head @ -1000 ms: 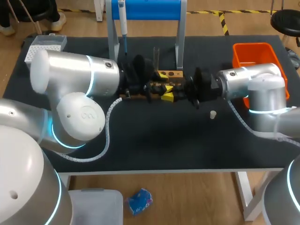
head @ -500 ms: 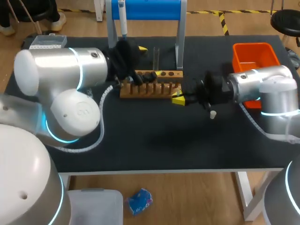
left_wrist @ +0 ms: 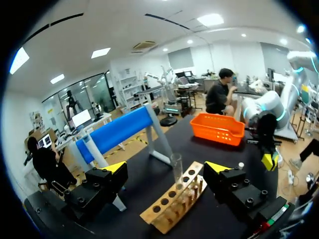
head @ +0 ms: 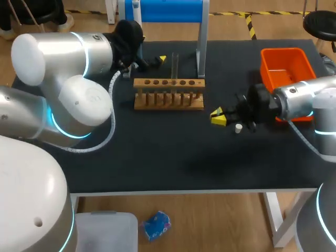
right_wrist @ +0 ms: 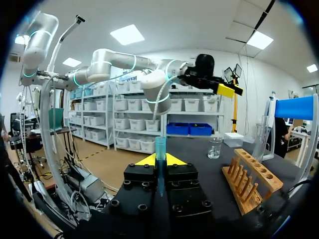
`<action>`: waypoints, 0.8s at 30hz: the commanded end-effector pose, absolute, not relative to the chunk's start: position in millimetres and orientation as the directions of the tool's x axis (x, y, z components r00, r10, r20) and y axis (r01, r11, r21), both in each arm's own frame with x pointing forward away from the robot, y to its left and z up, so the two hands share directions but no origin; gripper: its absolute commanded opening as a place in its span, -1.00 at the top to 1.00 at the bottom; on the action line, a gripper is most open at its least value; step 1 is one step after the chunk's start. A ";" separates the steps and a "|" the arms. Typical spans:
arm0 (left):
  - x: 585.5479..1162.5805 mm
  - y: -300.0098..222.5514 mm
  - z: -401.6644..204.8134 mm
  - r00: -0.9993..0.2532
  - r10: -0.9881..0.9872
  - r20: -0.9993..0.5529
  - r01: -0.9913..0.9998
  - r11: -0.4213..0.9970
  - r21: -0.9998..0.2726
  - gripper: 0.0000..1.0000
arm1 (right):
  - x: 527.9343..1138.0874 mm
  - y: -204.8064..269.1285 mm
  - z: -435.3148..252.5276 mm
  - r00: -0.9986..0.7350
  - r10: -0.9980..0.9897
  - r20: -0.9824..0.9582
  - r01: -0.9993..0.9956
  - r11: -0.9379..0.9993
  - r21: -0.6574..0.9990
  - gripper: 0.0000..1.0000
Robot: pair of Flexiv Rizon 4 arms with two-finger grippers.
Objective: Invert the test tube, pick up the pipette, mount the tip to pipette, aspirate from beaker and dispense into the tube, eject the tip, return the pipette, and cap with the stopper.
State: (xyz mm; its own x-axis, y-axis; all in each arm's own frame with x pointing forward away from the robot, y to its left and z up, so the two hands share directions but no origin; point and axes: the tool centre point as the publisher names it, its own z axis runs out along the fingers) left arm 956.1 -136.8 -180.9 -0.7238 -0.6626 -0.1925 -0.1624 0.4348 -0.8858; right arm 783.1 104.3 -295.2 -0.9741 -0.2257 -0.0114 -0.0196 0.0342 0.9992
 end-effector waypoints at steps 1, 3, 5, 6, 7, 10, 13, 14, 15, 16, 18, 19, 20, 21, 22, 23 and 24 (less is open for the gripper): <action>956.5 -142.6 -192.7 -0.713 -0.672 -0.201 -0.136 0.413 -0.900 -1.00 | 783.7 100.2 -294.9 -0.973 -0.229 -0.011 -0.019 0.034 0.999 1.00; 956.5 -142.6 -192.7 -0.713 -0.672 -0.201 -0.136 0.413 -0.900 -1.00 | 783.7 100.2 -294.9 -0.973 -0.229 -0.011 -0.019 0.034 0.999 1.00; 956.5 -142.6 -192.7 -0.713 -0.672 -0.201 -0.136 0.413 -0.900 -1.00 | 783.7 100.2 -294.9 -0.973 -0.229 -0.011 -0.019 0.034 0.999 1.00; 956.5 -142.6 -192.7 -0.713 -0.672 -0.201 -0.136 0.413 -0.900 -1.00 | 783.7 100.2 -294.9 -0.973 -0.229 -0.011 -0.019 0.034 0.999 1.00; 956.5 -142.6 -192.7 -0.713 -0.672 -0.201 -0.136 0.413 -0.900 -1.00 | 783.7 100.2 -294.9 -0.973 -0.229 -0.011 -0.019 0.034 0.999 1.00; 956.5 -142.6 -192.7 -0.713 -0.672 -0.201 -0.136 0.413 -0.900 -1.00 | 783.7 100.2 -294.9 -0.973 -0.229 -0.011 -0.019 0.034 0.999 1.00; 956.5 -142.6 -192.7 -0.713 -0.672 -0.201 -0.136 0.413 -0.900 -1.00 | 783.7 100.2 -294.9 -0.973 -0.229 -0.011 -0.019 0.034 0.999 1.00; 956.5 -142.6 -192.7 -0.713 -0.672 -0.201 -0.136 0.413 -0.900 -1.00 | 783.7 100.2 -294.9 -0.973 -0.229 -0.011 -0.019 0.034 0.999 1.00; 956.5 -142.6 -192.7 -0.713 -0.672 -0.201 -0.136 0.413 -0.900 -1.00 | 783.7 100.2 -294.9 -0.973 -0.229 -0.011 -0.019 0.034 0.999 1.00; 961.7 -139.9 -191.4 -0.700 -0.692 -0.179 -0.150 0.388 -0.909 -1.00 | 783.7 100.2 -294.9 -0.973 -0.229 -0.011 -0.019 0.034 0.999 1.00; 971.3 -135.5 -189.6 -0.665 -0.727 -0.169 -0.159 0.359 -0.920 -1.00 | 783.7 100.2 -294.9 -0.973 -0.229 -0.011 -0.019 0.034 0.999 1.00; 975.1 -133.8 -188.5 -0.654 -0.738 -0.165 -0.159 0.347 -0.924 -1.00 | 783.7 100.2 -294.9 -0.973 -0.229 -0.011 -0.019 0.034 0.999 1.00; 978.4 -131.3 -187.7 -0.635 -0.754 -0.167 -0.159 0.339 -0.927 -1.00 | 783.7 100.2 -294.9 -0.973 -0.229 -0.011 -0.019 0.034 0.999 1.00; 982.3 -129.0 -187.6 -0.626 -0.760 -0.174 -0.156 0.340 -0.927 -1.00 | 783.7 100.2 -294.9 -0.973 -0.229 -0.011 -0.019 0.034 0.999 1.00; 986.1 -126.6 -187.6 -0.604 -0.777 -0.178 -0.160 0.337 -0.928 -1.00 | 783.7 100.2 -294.9 -0.973 -0.229 -0.011 -0.019 0.034 0.999 1.00; 989.6 -124.4 -186.9 -0.596 -0.784 -0.171 -0.160 0.325 -0.932 -1.00 | 783.7 100.2 -294.9 -0.973 -0.229 -0.011 -0.019 0.034 0.999 1.00; 993.0 -122.7 -186.8 -0.590 -0.788 -0.174 -0.156 0.323 -0.933 -1.00 | 783.7 100.2 -294.9 -0.973 -0.229 -0.011 -0.019 0.034 0.999 1.00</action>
State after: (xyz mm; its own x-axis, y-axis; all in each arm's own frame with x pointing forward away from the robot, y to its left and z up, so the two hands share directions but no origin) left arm 985.8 -115.4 -177.5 -0.6065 -0.7771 -0.1679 -0.1791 0.3393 -0.9235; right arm 783.6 101.1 -295.3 -0.9738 -0.2271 -0.0114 -0.0194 0.0332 0.9993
